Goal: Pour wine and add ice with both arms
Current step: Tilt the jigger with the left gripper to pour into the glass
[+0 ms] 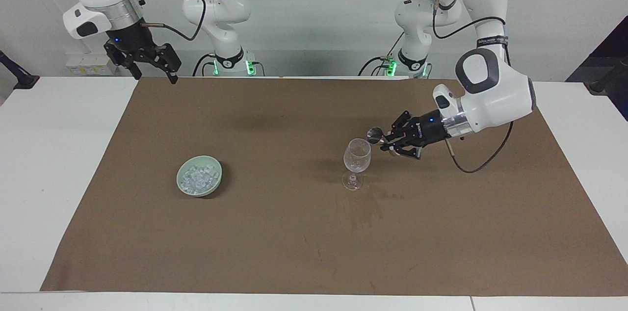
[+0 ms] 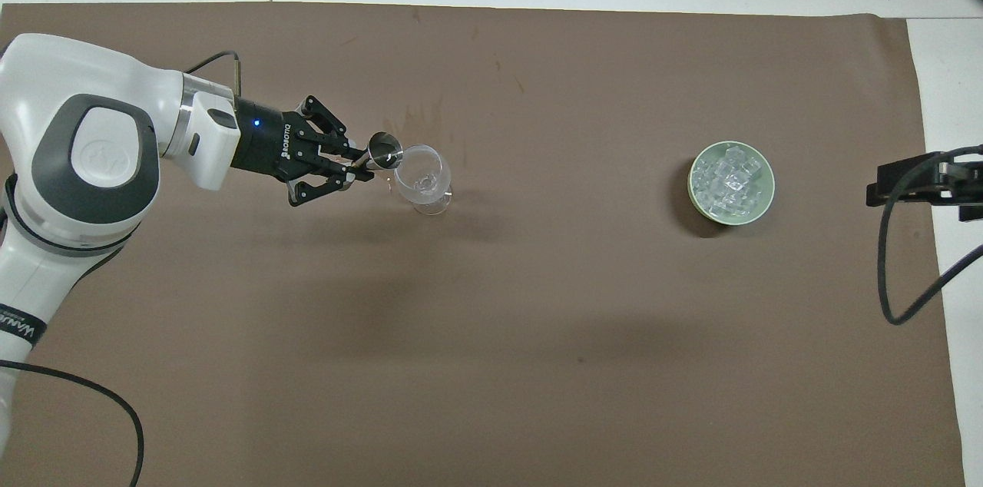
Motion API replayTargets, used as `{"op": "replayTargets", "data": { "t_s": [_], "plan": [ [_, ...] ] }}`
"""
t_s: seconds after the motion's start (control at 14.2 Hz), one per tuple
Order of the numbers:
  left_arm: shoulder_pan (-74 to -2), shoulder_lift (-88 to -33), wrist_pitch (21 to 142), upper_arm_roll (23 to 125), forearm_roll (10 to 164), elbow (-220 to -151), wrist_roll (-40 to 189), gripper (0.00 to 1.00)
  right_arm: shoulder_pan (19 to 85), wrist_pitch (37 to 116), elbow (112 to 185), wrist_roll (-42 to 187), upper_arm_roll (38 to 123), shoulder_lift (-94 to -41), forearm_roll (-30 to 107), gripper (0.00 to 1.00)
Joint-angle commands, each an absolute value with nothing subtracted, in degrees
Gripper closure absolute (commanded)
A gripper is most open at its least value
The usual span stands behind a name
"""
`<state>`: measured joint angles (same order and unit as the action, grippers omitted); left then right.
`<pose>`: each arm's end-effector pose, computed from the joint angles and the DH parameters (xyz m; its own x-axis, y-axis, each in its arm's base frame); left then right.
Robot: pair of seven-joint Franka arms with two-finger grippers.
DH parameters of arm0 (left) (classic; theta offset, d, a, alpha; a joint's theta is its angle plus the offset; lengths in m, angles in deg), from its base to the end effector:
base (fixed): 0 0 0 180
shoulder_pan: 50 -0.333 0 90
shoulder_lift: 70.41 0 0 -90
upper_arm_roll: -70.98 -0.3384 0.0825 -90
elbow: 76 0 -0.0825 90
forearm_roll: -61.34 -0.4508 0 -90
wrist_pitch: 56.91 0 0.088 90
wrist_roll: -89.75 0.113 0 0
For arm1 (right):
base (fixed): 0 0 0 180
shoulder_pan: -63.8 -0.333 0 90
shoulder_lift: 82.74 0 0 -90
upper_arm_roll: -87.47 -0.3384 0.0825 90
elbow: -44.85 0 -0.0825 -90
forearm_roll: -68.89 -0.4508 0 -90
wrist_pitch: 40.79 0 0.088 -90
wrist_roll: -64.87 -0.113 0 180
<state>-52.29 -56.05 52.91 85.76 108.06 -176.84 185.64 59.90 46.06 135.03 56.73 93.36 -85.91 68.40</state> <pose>0.6678 -0.1931 0.4329 0.0625 -0.6913 0.7198 -0.9914 0.0402 0.1247 0.5969 -0.0215 0.6679 0.9845 -0.1752 -0.0051 -0.1753 -0.9844 -0.0136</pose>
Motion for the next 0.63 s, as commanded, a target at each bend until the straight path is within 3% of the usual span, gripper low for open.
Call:
{"op": "replayTargets", "data": {
  "t_s": [0.0, 0.56],
  "plan": [
    [-50.00, -57.93, 54.28, 84.60, 104.68, -176.73, 180.82, 0.92, 60.11, 47.19, 135.99, 58.28, 93.45, -86.69, 68.10, 0.00],
    [-48.33, -58.11, 54.19, 84.60, 98.79, -175.14, 175.36, 0.91, 60.11, 47.19, 135.99, 58.37, 93.45, -86.69, 68.10, 0.00]
  ]
}}
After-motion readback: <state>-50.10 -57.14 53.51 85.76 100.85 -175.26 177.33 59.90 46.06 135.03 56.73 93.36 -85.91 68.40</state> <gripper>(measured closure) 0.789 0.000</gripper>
